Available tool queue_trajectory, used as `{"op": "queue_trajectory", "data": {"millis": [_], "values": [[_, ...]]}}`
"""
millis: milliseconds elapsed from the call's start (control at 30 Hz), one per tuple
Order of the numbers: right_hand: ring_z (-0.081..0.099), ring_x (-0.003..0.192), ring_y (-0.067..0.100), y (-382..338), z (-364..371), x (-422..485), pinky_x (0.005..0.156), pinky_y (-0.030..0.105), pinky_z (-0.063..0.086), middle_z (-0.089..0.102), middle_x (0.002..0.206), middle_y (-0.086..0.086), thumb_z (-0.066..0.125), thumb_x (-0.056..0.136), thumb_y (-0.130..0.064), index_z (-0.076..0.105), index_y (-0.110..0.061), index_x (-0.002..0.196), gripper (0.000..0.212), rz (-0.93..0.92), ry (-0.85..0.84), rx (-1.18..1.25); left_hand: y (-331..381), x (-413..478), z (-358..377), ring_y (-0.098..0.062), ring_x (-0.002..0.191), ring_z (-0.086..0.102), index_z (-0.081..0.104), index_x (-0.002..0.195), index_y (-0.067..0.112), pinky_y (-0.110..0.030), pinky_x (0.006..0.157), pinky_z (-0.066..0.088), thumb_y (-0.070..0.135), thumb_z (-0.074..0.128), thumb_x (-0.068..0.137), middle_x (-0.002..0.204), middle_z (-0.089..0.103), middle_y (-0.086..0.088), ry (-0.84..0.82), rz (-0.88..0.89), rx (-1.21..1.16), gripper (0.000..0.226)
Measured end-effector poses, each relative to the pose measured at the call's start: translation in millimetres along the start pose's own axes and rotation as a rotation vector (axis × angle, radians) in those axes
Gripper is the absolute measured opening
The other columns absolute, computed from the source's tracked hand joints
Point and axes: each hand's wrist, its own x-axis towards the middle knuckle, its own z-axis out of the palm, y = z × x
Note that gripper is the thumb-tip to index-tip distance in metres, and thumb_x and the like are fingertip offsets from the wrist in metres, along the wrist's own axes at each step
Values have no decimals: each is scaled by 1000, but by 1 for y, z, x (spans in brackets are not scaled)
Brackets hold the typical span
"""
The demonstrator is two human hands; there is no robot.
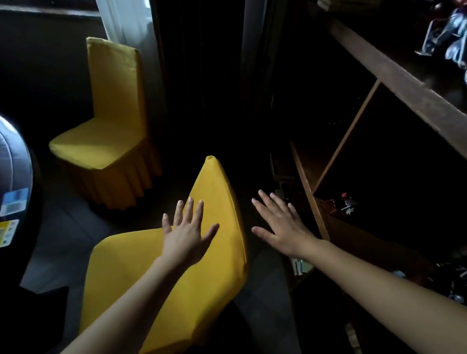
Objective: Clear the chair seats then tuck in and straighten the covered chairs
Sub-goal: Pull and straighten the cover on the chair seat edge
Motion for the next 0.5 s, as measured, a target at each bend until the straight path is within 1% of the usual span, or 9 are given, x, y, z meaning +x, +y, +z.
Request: {"op": "queue_trajectory", "data": {"millis": [133, 233, 267, 367, 500], "values": [[-19, 145, 14, 3, -3, 35, 118, 47, -8, -16, 159, -8, 31, 95, -59, 1, -30, 152, 71, -38, -29, -13, -18, 13, -6, -21, 145, -16, -4, 150, 27, -50, 115, -10, 64, 20, 91, 159, -10, -1, -25, -40, 12, 73], [-18, 146, 15, 3, -5, 63, 118, 50, -4, -15, 160, -7, 22, 87, -71, 0, -31, 152, 79, -122, -57, -61, -34, 19, -8, -20, 145, -17, -3, 150, 27, -50, 114, -11, 63, 20, 92, 159, -12, 0, -38, -108, 6, 73], [-18, 146, 15, 3, -7, 73, 118, 51, -4, -15, 160, -7, 20, 86, -71, 0, -31, 152, 80, -154, -68, -86, -39, 21, -10, -20, 145, -17, -3, 150, 27, -49, 114, -11, 63, 20, 92, 159, -12, 0, -40, -137, 0, 72], [-16, 146, 17, 0, -13, 107, 119, 51, -4, -15, 160, -6, 19, 86, -70, 1, -30, 152, 79, -247, -87, -178, -55, 24, -16, -19, 145, -18, -4, 150, 27, -49, 114, -12, 63, 19, 92, 159, -13, 1, -27, -241, -16, 72], [-15, 147, 18, -10, -22, 162, 118, 50, -4, -14, 160, -5, 32, 95, -59, 2, -31, 152, 70, -357, -105, -245, -72, 33, -24, -19, 145, -16, -3, 150, 28, -51, 115, -8, 62, 19, 92, 159, -12, 1, -3, -410, -32, 71]]}}
